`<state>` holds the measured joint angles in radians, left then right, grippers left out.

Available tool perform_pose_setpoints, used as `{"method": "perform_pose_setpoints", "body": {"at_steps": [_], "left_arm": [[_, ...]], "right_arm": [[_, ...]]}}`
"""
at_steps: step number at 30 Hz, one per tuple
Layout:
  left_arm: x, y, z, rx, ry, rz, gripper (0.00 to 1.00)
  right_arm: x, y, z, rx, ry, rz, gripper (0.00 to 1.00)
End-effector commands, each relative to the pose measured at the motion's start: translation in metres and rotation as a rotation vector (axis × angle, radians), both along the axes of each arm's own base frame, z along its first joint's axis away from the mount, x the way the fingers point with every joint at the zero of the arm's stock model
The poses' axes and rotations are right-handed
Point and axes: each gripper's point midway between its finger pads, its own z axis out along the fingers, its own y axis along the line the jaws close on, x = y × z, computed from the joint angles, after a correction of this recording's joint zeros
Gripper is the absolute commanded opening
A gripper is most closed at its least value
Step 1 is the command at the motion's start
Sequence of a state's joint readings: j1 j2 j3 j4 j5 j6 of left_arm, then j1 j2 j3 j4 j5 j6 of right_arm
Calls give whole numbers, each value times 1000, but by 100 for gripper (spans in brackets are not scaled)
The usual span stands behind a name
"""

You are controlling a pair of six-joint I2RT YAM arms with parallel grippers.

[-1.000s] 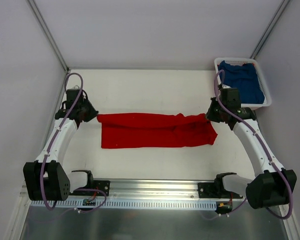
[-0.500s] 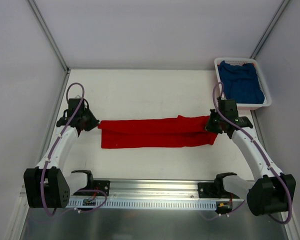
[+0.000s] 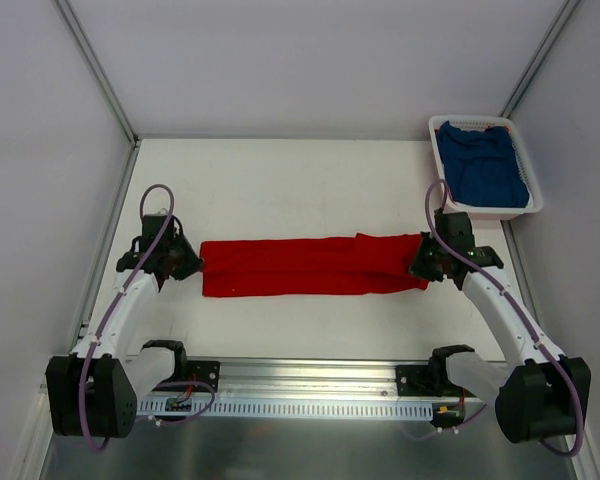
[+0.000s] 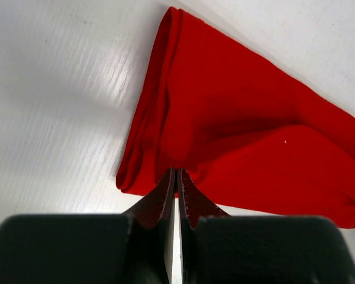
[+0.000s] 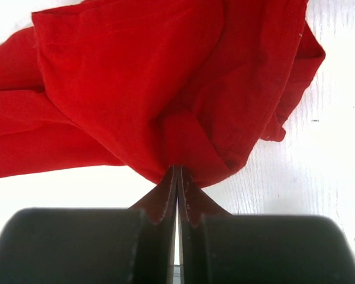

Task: Fold and stack the t-shirts
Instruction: Fold the other side of the tshirt into a rectangle

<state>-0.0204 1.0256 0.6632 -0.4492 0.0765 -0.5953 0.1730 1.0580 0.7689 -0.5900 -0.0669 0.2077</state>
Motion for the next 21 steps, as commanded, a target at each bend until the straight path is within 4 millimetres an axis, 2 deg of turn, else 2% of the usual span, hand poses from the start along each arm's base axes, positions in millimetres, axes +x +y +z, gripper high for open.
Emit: {"method": "perform_pose_setpoints", "body": {"at_steps": [1, 13, 21], "left_arm": [[-9, -7, 0, -42, 0, 1, 0], [-41, -2, -17, -25, 42, 36, 0], [-50, 3, -25, -21, 61, 81, 0]], "right_arm": [[-5, 1, 1, 24, -9, -34, 0], [-13, -6, -11, 10, 7, -97, 0], [-21, -17, -19, 14, 11, -164, 0]]}}
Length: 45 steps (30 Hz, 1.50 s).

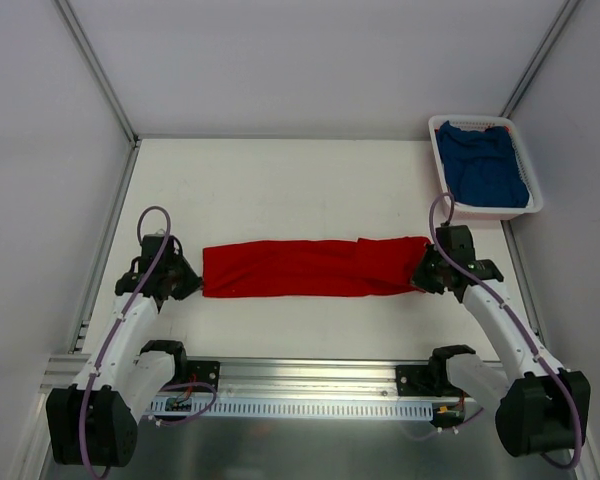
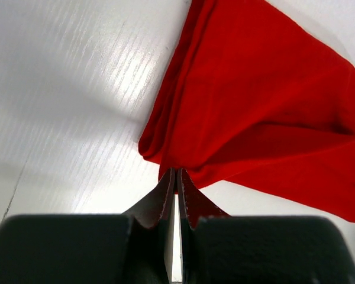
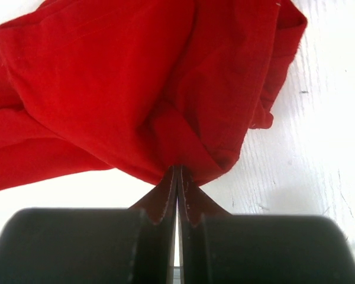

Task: Fold and stack the t-shirts
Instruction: Fold the other side of the tshirt into a rectangle

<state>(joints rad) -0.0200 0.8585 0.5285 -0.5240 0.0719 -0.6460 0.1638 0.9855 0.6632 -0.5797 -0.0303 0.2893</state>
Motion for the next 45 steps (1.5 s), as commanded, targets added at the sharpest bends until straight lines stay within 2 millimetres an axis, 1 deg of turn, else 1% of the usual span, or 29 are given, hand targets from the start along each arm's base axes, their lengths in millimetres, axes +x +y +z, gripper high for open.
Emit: {"method": "perform_pose_setpoints", "body": {"at_steps": [1, 6, 7, 9, 10, 13, 19, 24, 29, 30, 31, 32, 33, 34, 35, 36, 37, 38, 40, 41, 44, 45], "left_arm": [[-7, 4, -5, 8, 17, 41, 0], [-9, 10, -9, 20, 27, 93, 0], [-8, 16, -11, 43, 26, 113, 0], [-5, 21, -9, 59, 13, 131, 0], [-5, 22, -8, 66, 10, 135, 0], [1, 30, -6, 79, -8, 163, 0], [6, 36, -6, 89, -18, 182, 0], [4, 37, -16, 88, 5, 184, 0], [2, 35, -26, 79, 27, 171, 0], [1, 34, -27, 79, 27, 169, 0], [1, 34, -28, 78, 30, 165, 0], [0, 34, -29, 78, 31, 165, 6], [0, 34, -30, 78, 33, 166, 13], [0, 34, -30, 79, 31, 165, 29], [0, 35, -30, 82, 31, 164, 38], [1, 34, -29, 81, 30, 163, 46], [1, 35, -28, 84, 25, 163, 56], [1, 35, -28, 86, 22, 162, 61], [2, 37, -27, 93, 19, 164, 74], [3, 37, -25, 94, 13, 163, 77], [9, 38, -16, 100, -15, 165, 78], [13, 38, -9, 102, -35, 163, 78]], "right_arm": [[-3, -10, 1, 4, -17, -79, 0], [-4, -21, -5, 1, -15, -121, 0], [-3, -23, -5, -1, -20, -128, 0], [0, -25, -4, -3, -29, -133, 0], [2, -33, -5, -37, -34, -151, 0], [5, -41, -5, -75, -42, -161, 0], [9, -56, -10, -122, -40, -193, 0], [13, -56, -16, -114, -29, -183, 0], [9, -53, -25, -98, -5, -179, 0], [8, -52, -26, -93, 0, -176, 1], [7, -52, -27, -95, 3, -176, 3], [6, -52, -28, -93, 6, -177, 13], [5, -51, -30, -91, 13, -175, 16], [5, -51, -30, -90, 8, -176, 20], [5, -51, -30, -89, 8, -174, 28], [5, -51, -30, -90, 8, -171, 30], [6, -51, -28, -90, 2, -173, 32], [6, -51, -28, -88, 1, -172, 36], [8, -51, -25, -90, -6, -172, 36], [9, -51, -24, -90, -10, -168, 37], [11, -55, -17, -114, -24, -164, 37], [13, -56, -13, -118, -30, -162, 37]]}}
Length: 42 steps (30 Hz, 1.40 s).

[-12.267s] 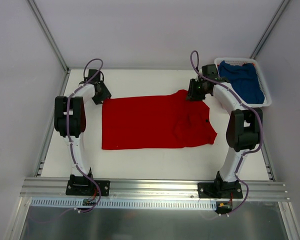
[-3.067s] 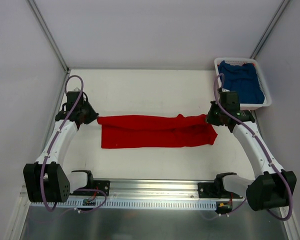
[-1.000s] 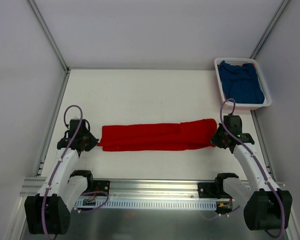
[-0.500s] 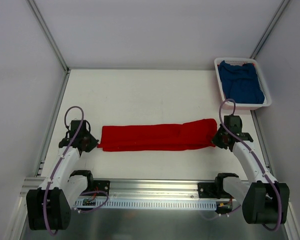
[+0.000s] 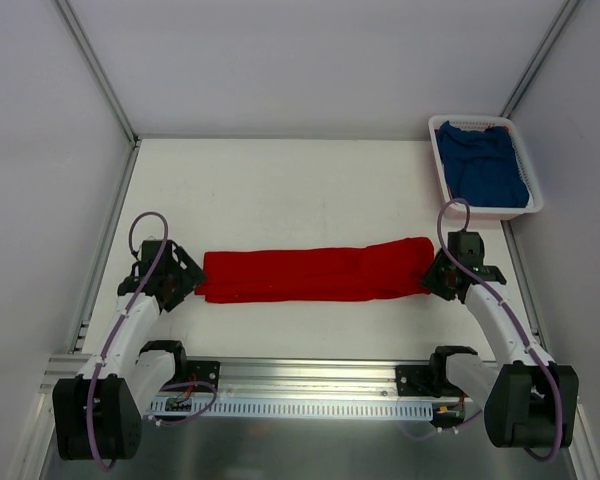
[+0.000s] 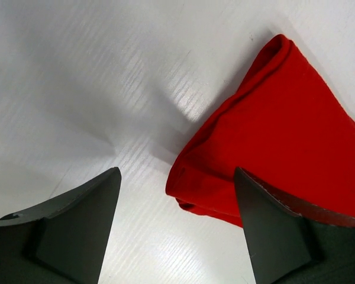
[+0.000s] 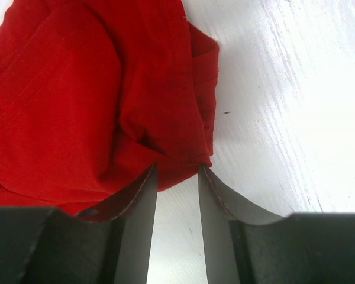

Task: Fold and stack the t-shirts
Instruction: Fold the other side of the tshirt into a rectangle

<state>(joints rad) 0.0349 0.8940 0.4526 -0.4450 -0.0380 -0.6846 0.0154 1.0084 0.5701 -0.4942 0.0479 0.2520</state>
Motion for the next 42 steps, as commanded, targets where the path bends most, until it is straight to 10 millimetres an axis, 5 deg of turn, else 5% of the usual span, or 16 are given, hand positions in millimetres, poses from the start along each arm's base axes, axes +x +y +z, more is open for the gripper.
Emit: {"method": "perform_pose_setpoints", "body": {"at_steps": [1, 8, 12, 24, 32, 42], "left_arm": [[16, 9, 22, 38, -75, 8, 78], [41, 7, 59, 37, -161, -17, 78], [58, 2, 86, 24, -217, -61, 78], [80, -35, 56, -27, -119, -224, 79], [93, -57, 51, -33, -123, -318, 79], [94, -74, 22, -79, -52, -374, 78]], "right_arm": [[18, -9, 26, -42, -73, -1, 37], [41, -10, 72, -83, -156, 45, 37], [54, 5, 86, -74, -177, 118, 37], [68, 81, 36, -54, -38, 318, 37], [72, 97, 13, -65, 20, 367, 36], [59, 116, -25, -30, 105, 407, 36]]}}
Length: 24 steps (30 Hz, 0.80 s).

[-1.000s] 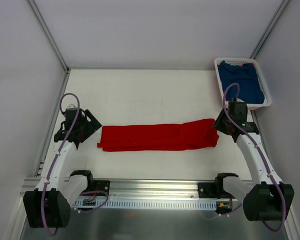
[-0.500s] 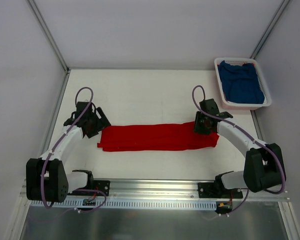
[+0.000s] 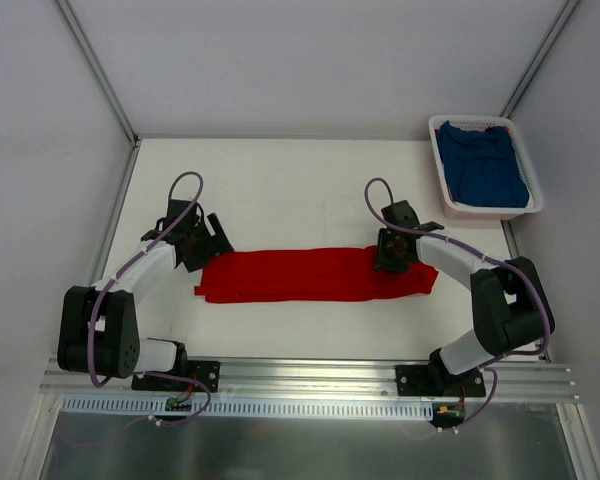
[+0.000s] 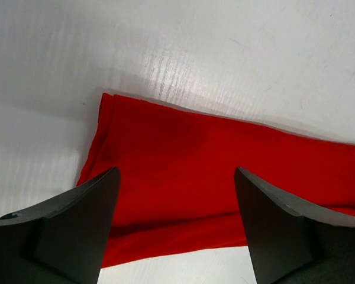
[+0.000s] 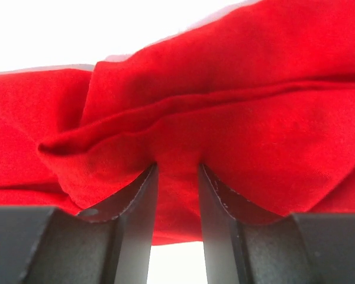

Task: Fold and stack the t-shirts
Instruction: Fold the other side of the tshirt into a rectangle, then rotate the tshirt 90 degrees

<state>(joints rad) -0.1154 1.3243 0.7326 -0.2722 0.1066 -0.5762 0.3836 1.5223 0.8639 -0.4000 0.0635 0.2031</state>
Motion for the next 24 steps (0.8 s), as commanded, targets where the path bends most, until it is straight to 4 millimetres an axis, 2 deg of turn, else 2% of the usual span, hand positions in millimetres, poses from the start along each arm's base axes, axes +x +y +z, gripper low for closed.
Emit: {"method": "perform_pose_setpoints", "body": {"at_steps": [1, 8, 15, 19, 24], "left_arm": [[12, -12, 3, -20, -29, -58, 78], [13, -22, -12, -18, 6, -92, 78], [-1, -28, -35, 1, 65, -102, 78], [-12, -28, -42, 4, 81, -102, 78], [-23, -30, -42, -6, 77, -101, 78]], "right_arm": [[1, 14, -5, 32, 2, 9, 36], [-4, 18, -10, 19, 16, 18, 37], [-3, 20, -14, 13, 31, 31, 37], [3, 22, -16, 5, 43, 40, 38], [20, 30, -12, 7, 39, 67, 38]]}}
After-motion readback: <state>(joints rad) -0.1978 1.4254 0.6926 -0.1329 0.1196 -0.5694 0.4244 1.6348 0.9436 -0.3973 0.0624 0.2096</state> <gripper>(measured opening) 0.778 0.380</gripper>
